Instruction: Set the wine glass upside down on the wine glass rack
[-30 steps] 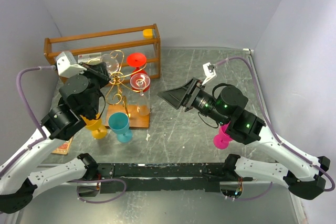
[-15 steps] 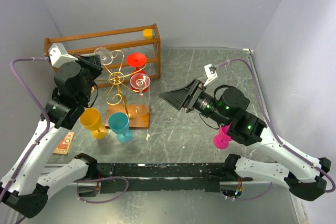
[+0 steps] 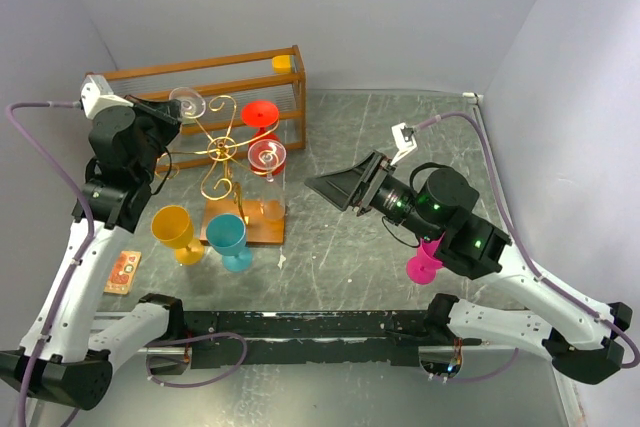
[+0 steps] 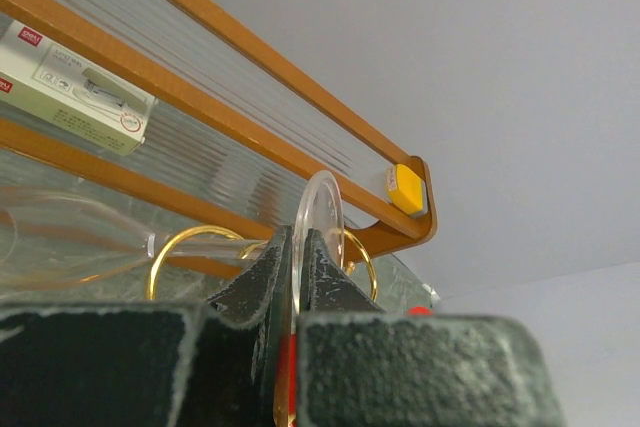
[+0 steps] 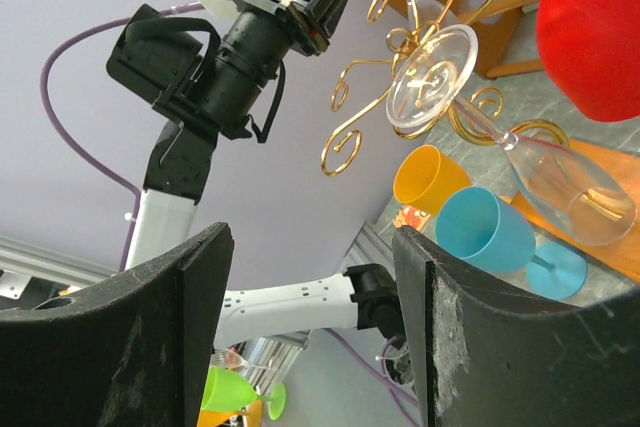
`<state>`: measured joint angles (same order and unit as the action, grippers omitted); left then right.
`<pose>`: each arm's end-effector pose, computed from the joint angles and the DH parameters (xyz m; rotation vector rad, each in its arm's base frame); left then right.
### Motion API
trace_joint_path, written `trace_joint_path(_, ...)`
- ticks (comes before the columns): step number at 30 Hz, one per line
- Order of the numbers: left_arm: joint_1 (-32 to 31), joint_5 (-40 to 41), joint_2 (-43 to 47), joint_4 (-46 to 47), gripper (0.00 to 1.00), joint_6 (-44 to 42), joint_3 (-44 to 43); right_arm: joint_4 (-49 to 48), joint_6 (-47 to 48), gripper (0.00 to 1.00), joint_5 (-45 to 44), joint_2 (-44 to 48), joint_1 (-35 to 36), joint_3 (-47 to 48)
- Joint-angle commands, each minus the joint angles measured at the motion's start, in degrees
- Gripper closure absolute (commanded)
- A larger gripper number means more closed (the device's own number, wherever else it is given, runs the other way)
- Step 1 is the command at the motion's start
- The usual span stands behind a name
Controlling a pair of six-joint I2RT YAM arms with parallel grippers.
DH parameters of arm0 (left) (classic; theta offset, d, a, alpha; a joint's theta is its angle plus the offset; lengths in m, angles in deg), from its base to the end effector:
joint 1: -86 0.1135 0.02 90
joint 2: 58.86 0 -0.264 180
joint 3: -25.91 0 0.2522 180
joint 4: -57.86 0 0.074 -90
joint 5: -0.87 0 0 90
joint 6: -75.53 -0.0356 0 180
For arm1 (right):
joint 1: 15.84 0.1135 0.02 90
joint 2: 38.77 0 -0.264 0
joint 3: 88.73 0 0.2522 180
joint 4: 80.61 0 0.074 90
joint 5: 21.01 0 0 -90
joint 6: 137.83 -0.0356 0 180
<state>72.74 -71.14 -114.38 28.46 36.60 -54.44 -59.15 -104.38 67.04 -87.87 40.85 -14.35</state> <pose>0.2040 -0.0368 0.4284 -0.7688 1.4946 -0.5946 0.1024 0.1535 0.4280 0.0292 1.7188 1.5182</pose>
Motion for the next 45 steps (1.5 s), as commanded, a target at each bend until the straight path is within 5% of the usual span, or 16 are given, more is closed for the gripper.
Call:
trace_joint_path(1,3.7,-6.5,-0.2,3.1,0.93,0.4,-0.8,0.1,0.2,0.35,0.1,0.2,0.0,-0.4)
trace_joint_path(41,7.6,-4.9,10.0,-7.3,0.93,-0.2,6.4,1.5,-1.3,0.35,-2.3,1.3,0.1,-2.9)
trace_joint_path(45,7.6,-4.4,9.8,-9.4,0.87,-0.4,6.0,1.7,-1.4,0.35,-2.6,1.2,0.0,-2.8)
